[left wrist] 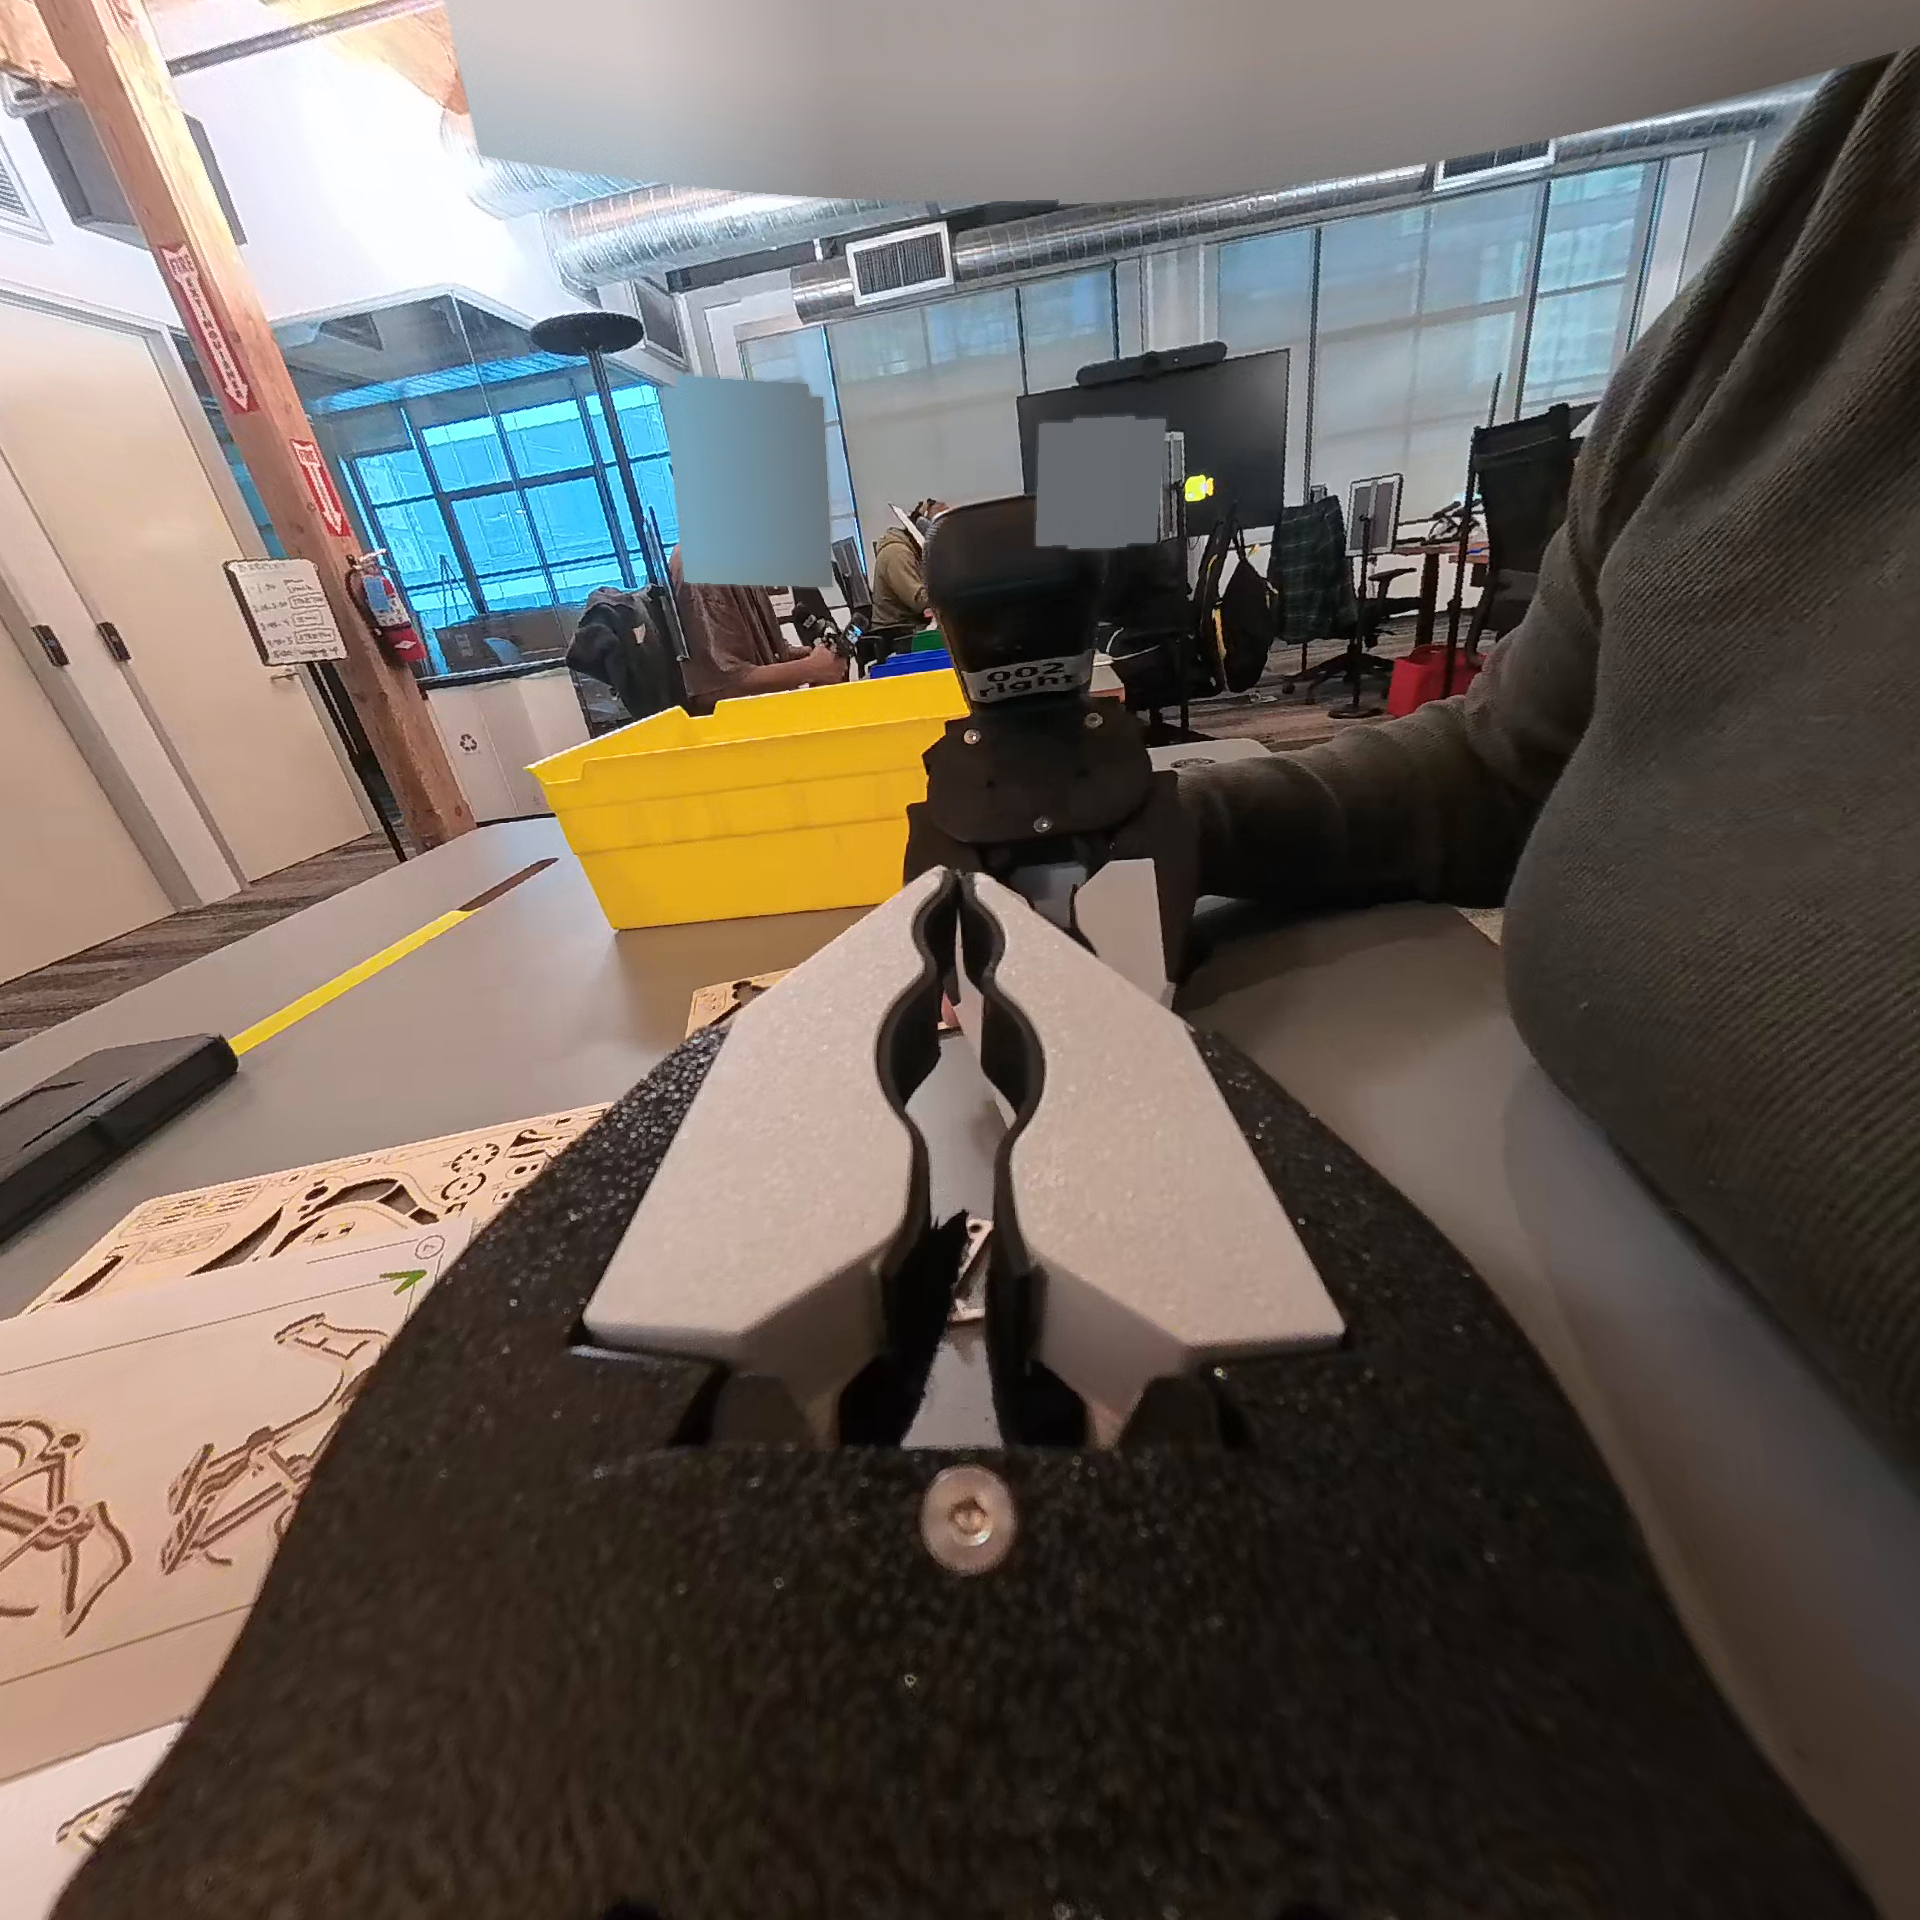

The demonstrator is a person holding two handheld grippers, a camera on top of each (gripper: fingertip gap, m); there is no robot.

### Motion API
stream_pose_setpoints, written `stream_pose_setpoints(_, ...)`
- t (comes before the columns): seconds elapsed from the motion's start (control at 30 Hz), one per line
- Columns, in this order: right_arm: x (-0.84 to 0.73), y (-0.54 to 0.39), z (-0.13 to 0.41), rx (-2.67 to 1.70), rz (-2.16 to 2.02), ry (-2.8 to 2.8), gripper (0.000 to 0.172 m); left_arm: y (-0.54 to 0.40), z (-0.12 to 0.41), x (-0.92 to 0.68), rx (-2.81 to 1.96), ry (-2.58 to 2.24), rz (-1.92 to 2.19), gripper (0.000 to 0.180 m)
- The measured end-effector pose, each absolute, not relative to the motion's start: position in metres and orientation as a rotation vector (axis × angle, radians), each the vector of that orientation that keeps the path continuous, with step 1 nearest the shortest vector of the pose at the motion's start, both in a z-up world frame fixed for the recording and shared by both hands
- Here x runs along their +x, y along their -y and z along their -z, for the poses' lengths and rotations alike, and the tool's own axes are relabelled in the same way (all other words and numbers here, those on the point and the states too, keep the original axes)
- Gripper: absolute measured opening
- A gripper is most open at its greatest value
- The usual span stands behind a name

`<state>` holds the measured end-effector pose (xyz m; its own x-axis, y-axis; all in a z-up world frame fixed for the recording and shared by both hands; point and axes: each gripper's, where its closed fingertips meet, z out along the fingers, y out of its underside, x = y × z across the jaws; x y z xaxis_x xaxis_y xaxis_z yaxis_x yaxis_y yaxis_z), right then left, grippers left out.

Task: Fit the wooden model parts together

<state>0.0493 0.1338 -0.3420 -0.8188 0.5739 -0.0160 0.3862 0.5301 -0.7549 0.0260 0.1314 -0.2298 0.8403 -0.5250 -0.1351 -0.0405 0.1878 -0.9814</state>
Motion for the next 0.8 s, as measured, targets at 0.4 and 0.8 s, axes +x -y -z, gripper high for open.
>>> stream_pose_setpoints(0.4, 0.051, -0.139, 0.342, -0.823, -1.151, 2.532, 0.008, -0.131, 0.230, 0.027, -1.352, -0.508, 0.367, 0.000)
stream_pose_setpoints(0.8, 0.048, -0.187, 0.340, -0.933, -0.994, 2.414, 0.009, -0.130, 0.231, 0.031, -1.352, -0.536, 0.379, 0.000)
